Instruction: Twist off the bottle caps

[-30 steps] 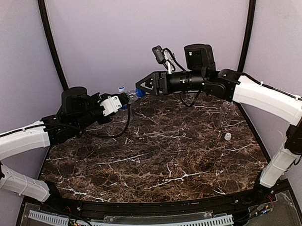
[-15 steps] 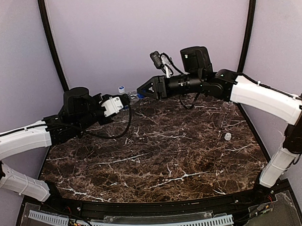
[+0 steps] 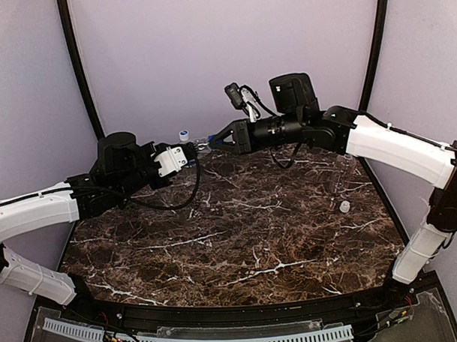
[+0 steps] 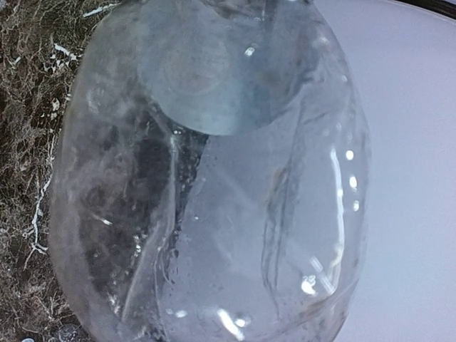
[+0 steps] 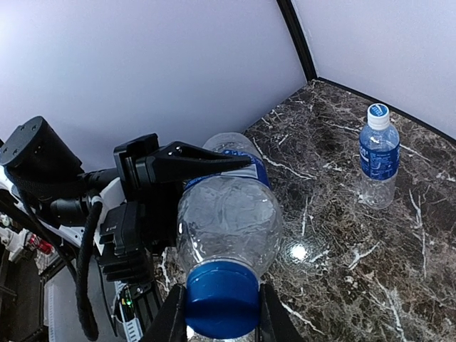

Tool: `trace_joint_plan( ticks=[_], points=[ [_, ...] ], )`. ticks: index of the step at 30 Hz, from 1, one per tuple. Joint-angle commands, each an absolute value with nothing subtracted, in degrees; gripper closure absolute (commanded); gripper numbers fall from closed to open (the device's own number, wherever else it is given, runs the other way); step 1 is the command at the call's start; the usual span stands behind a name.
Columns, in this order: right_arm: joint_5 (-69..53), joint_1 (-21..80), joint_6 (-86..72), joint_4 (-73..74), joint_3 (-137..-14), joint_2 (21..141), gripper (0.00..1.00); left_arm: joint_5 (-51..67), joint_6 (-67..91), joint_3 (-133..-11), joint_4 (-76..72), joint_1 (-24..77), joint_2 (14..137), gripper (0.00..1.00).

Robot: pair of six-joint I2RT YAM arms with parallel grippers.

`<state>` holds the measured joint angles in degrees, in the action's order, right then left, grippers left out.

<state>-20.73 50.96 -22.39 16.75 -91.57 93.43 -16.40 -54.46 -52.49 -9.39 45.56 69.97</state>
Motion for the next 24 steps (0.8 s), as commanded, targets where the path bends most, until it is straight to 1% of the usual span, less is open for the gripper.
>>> trace_joint_plan(
  ticks=[1,2,3,5,7,11,12,14,20,24],
  points=[
    [-19.70,51.15,-21.54,14.95,-91.55,92.82,0.90,-16.12,-54.28,-53.73,-10.74,45.83,69.64,0.70],
    [-20.03,51.15,-20.71,14.94,-91.48,92.74,0.98,-16.10,-54.09,-53.67,-10.73,45.86,69.51,0.70],
    [-21.05,51.20,-19.36,14.83,-91.43,92.68,1.00,-15.61,-53.85,-53.56,-10.42,45.85,69.30,0.70],
    [-25.87,51.59,-14.08,14.44,-91.22,92.64,1.00,-13.76,-52.53,-53.79,-8.70,45.88,68.89,0.70],
    [-30.05,53.43,-4.48,15.69,-90.75,92.17,1.00,-9.80,-50.40,-54.56,-4.62,45.88,68.49,0.71],
    [-30.07,59.70,21.51,20.87,-87.24,89.98,1.00,5.19,-45.46,-57.74,10.43,45.81,68.22,0.74],
    [-29.18,61.02,26.74,21.53,-86.18,89.36,1.00,9.43,-44.63,-58.53,14.69,45.84,68.21,0.74],
    [-27.22,63.08,36.98,23.21,-83.98,88.34,1.00,13.93,-43.75,-59.30,19.00,45.95,68.33,0.74],
    [-13.96,69.02,67.46,25.44,-78.32,86.47,1.00,22.21,-43.54,-61.54,27.06,45.93,68.80,0.76],
    [-2.85,71.28,79.24,22.99,-76.35,86.76,1.00,25.52,-43.18,-62.52,30.34,45.97,69.24,0.76]
  ],
)
